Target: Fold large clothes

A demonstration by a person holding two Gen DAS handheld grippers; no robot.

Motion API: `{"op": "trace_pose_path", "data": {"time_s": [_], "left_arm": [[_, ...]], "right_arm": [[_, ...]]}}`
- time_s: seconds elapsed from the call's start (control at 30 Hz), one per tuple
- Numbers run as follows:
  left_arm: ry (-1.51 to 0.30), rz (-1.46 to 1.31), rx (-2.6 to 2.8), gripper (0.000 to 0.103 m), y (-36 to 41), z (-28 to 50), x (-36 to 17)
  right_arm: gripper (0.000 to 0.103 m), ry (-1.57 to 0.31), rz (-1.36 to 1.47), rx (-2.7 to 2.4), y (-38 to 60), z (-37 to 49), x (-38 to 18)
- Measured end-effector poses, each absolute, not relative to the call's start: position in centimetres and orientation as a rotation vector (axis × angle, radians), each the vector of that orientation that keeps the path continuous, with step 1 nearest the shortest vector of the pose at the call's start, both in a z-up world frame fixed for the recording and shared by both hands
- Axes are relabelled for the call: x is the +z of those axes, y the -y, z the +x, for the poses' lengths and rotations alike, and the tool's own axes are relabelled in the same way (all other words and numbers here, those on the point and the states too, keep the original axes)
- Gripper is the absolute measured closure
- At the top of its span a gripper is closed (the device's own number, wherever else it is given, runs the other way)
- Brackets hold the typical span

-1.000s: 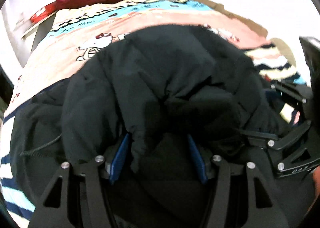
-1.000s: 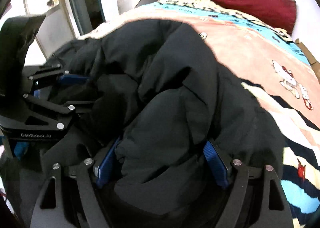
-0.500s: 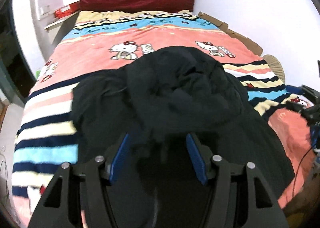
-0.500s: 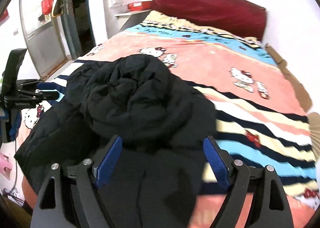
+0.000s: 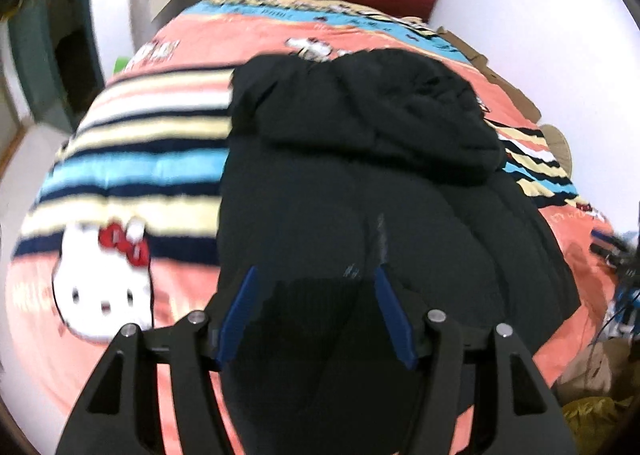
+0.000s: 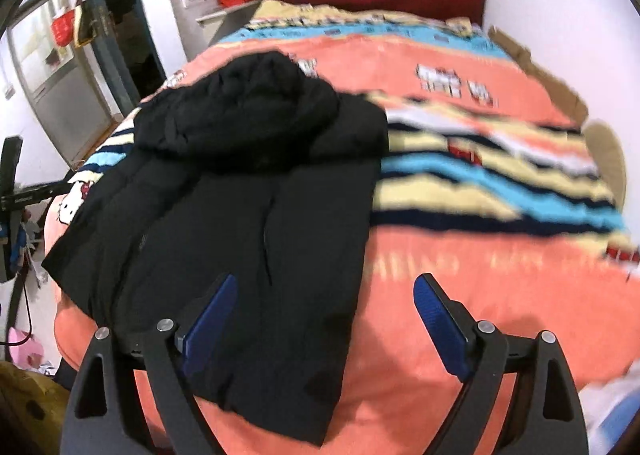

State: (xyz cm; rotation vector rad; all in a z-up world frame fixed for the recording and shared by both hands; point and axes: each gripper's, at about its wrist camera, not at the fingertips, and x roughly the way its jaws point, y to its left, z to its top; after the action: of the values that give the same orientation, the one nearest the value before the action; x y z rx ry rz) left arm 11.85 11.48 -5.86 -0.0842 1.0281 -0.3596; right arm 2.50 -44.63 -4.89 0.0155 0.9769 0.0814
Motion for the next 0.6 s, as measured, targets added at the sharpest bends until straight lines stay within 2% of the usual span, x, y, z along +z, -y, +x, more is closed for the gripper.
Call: {"op": "trace_pose_path", "data": {"time_s": [0.27,0.6], "left_arm": [[-1.112,-0.229,-0.316,0.044,-16.1,8.8,-10.8],[-1.149,-0.510,-0.408,0.044,-17.9,6.2,-15.1]], "right_arm": [[0.014,-1.095,0.089,0.059,45.4,0.7,-11.0],[0.013,-1.164,0.120,0.104,44.8,0.9,-13.5]]}}
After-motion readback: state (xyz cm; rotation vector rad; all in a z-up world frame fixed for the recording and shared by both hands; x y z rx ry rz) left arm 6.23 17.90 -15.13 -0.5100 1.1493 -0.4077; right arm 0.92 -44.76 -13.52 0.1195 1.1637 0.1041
